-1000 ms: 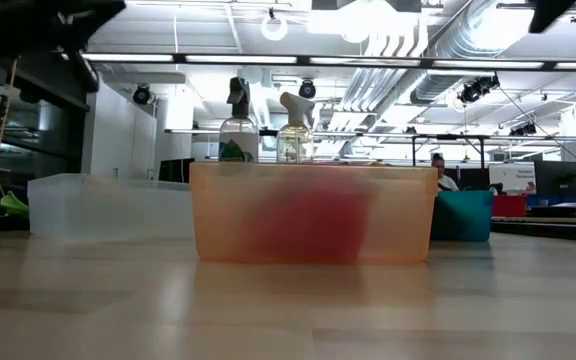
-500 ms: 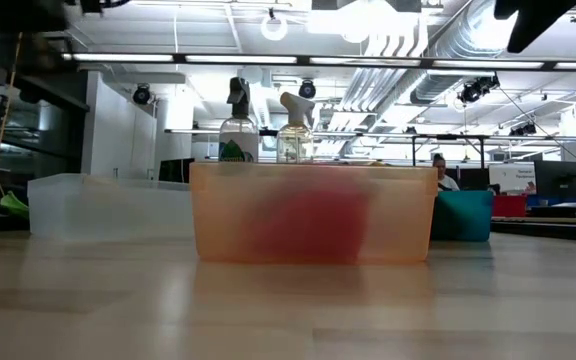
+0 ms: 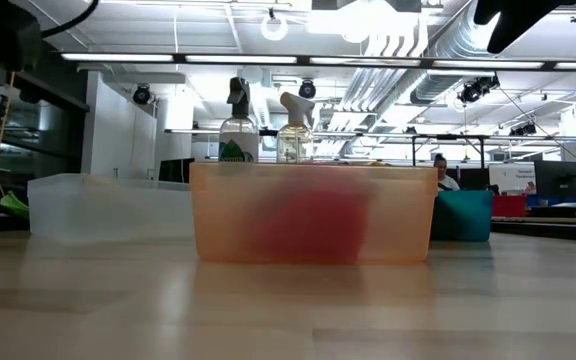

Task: Sort microfiber towel by color & place in baskets
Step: Put the bottom yellow towel into the blue bin

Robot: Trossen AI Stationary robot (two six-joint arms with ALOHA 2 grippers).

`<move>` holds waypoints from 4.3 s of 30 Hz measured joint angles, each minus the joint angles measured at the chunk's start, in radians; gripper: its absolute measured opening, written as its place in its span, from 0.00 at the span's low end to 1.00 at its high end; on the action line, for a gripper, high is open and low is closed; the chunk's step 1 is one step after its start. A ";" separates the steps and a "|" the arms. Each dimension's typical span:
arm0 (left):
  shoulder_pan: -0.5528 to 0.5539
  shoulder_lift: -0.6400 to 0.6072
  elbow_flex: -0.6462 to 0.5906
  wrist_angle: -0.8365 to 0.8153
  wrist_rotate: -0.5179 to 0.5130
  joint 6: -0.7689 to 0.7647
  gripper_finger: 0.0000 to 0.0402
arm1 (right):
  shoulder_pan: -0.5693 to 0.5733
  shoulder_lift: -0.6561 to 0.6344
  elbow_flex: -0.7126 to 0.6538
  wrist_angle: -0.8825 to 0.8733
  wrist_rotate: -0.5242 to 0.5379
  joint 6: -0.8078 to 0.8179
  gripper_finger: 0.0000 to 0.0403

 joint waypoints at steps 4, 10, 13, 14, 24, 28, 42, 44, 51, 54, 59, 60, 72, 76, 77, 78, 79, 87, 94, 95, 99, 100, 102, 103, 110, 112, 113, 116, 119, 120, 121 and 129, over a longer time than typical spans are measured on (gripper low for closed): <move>-0.050 0.065 0.000 -0.021 -0.005 -0.070 0.39 | 0.000 0.000 0.000 0.000 0.002 -0.015 0.64; -0.100 0.167 0.000 0.026 -0.004 -0.109 0.39 | 0.000 0.000 0.000 0.000 0.002 -0.016 0.64; -0.107 0.203 0.000 0.062 -0.001 -0.112 0.39 | 0.000 0.000 0.000 -0.001 0.002 -0.016 0.64; -0.107 0.215 0.000 0.066 0.007 -0.113 0.39 | 0.000 0.000 0.000 -0.004 0.001 -0.015 0.64; -0.108 0.250 0.014 0.076 0.107 -0.078 0.03 | 0.007 -0.005 0.000 -0.017 -0.019 -0.015 0.64; -0.070 0.195 0.115 0.077 0.052 0.001 0.01 | 0.031 -0.055 0.029 -0.016 -0.018 -0.006 0.64; 0.344 0.196 0.629 0.267 -0.314 0.753 0.00 | 0.088 -0.239 0.128 -0.024 0.378 -0.008 0.64; 0.405 0.248 0.657 0.347 -0.297 0.852 0.00 | 0.088 -0.246 0.127 -0.034 0.403 -0.008 0.64; 0.635 0.473 0.715 0.818 -0.145 1.041 0.00 | 0.088 -0.256 0.126 -0.047 0.522 -0.008 0.64; 0.718 0.584 0.769 1.048 -0.072 1.042 0.00 | 0.088 -0.256 0.126 -0.047 0.590 -0.008 0.64; 0.815 0.761 0.889 1.280 -0.052 1.052 0.00 | 0.088 -0.256 0.126 -0.050 0.650 -0.008 0.64; 0.827 0.797 0.916 1.309 -0.052 1.052 0.00 | 0.088 -0.256 0.126 -0.050 0.654 -0.008 0.64; 0.889 1.081 1.064 1.343 -0.171 1.154 0.00 | 0.088 -0.256 0.126 -0.053 0.665 -0.008 0.64; 0.887 1.140 1.064 1.347 -0.179 1.103 0.00 | 0.088 -0.256 0.125 -0.053 0.665 -0.008 0.64; 0.883 1.153 1.064 1.346 -0.179 1.102 0.00 | 0.088 -0.256 0.125 -0.053 0.665 -0.007 0.64; 0.880 1.164 1.064 1.342 -0.180 1.100 0.00 | 0.088 -0.256 0.125 -0.053 0.665 -0.008 0.64; 0.875 1.175 1.064 1.334 -0.180 1.088 0.00 | 0.088 -0.256 0.125 -0.053 0.665 -0.008 0.64; 0.858 1.195 1.064 1.066 -0.183 0.998 0.00 | 0.088 -0.256 0.125 -0.050 0.665 -0.004 0.64; 0.857 1.196 1.064 0.828 -0.187 0.995 0.00 | 0.088 -0.256 0.125 -0.049 0.666 0.002 0.64; 0.854 1.196 1.064 0.809 -0.183 0.995 0.00 | 0.088 -0.256 0.125 -0.049 0.666 0.006 0.64; 0.835 1.196 1.064 0.755 -0.181 0.978 0.00 | 0.088 -0.256 0.125 -0.049 0.667 0.012 0.64; 0.831 1.196 1.064 0.750 -0.182 0.971 0.00 | 0.088 -0.256 0.125 -0.049 0.667 0.012 0.64; 0.826 1.196 1.064 0.744 -0.196 0.961 0.01 | 0.088 -0.256 0.125 -0.049 0.667 0.012 0.64; 0.823 1.196 1.064 0.744 -0.211 0.953 0.02 | 0.088 -0.256 0.125 -0.049 0.667 0.012 0.64; 0.820 1.196 1.064 0.750 -0.238 0.957 0.17 | 0.088 -0.256 0.125 -0.050 0.667 0.012 0.64; 0.820 1.196 1.064 0.760 -0.238 0.975 0.24 | 0.088 -0.256 0.125 -0.053 0.667 0.012 0.64; 0.820 1.196 1.064 0.775 -0.238 0.984 0.28 | 0.088 -0.256 0.125 -0.056 0.668 0.012 0.64; 0.822 1.186 1.064 0.827 -0.239 1.009 0.40 | 0.088 -0.256 0.125 -0.064 0.668 0.012 0.64; 0.829 1.161 1.064 0.845 -0.240 1.023 0.50 | 0.087 -0.256 0.125 -0.066 0.668 0.013 0.64; 0.833 1.150 1.064 0.824 -0.240 1.024 0.53 | 0.083 -0.256 0.125 -0.068 0.668 0.018 0.64; 0.839 1.139 1.064 0.801 -0.239 1.024 0.56 | 0.076 -0.256 0.125 -0.074 0.668 0.029 0.64; 0.909 0.921 1.064 0.427 -0.047 1.024 0.59 | -0.089 -0.236 0.123 -0.331 0.493 0.301 0.58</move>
